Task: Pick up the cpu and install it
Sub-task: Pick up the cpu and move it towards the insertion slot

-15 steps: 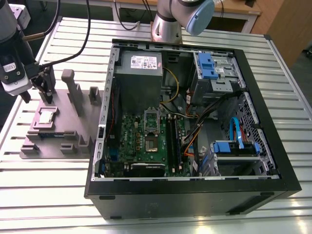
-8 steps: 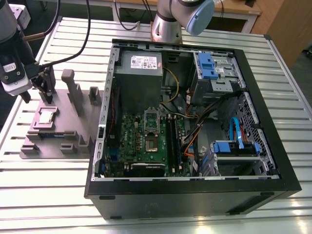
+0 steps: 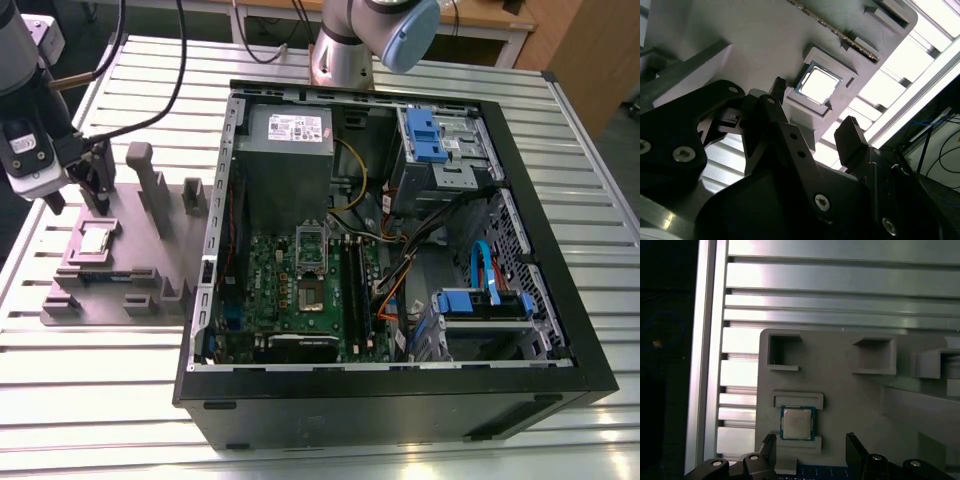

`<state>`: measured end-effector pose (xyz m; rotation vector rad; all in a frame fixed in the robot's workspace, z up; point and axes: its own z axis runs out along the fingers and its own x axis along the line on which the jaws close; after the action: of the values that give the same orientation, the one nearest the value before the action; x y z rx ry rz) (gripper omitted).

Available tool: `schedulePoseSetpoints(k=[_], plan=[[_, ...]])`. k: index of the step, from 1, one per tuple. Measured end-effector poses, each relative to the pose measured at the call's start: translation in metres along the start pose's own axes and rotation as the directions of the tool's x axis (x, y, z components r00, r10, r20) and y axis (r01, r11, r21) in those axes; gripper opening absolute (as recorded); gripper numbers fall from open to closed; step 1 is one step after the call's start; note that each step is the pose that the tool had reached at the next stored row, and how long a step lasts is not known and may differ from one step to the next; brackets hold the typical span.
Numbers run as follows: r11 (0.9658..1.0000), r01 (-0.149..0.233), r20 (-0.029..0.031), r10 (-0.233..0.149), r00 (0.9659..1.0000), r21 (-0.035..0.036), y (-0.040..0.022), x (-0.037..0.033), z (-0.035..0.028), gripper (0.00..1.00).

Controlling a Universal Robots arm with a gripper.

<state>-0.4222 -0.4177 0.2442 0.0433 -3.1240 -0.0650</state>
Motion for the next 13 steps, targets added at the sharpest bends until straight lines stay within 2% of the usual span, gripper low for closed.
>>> schedulePoseSetpoints(k=[7, 11, 13], plan=[[1.0, 0.007, -0.0003, -0.007, 1.0, 0.0001, -0.0015, 0.0004, 0.0127, 0.66], [0.9981, 0.062, -0.003, -0.062, 0.9981, 0.001, -0.0018, 0.0005, 0.0198, 0.66], [0.9977, 0.068, -0.0033, -0.068, 0.9977, 0.0011, -0.002, 0.0025, 0.0215, 0.66]])
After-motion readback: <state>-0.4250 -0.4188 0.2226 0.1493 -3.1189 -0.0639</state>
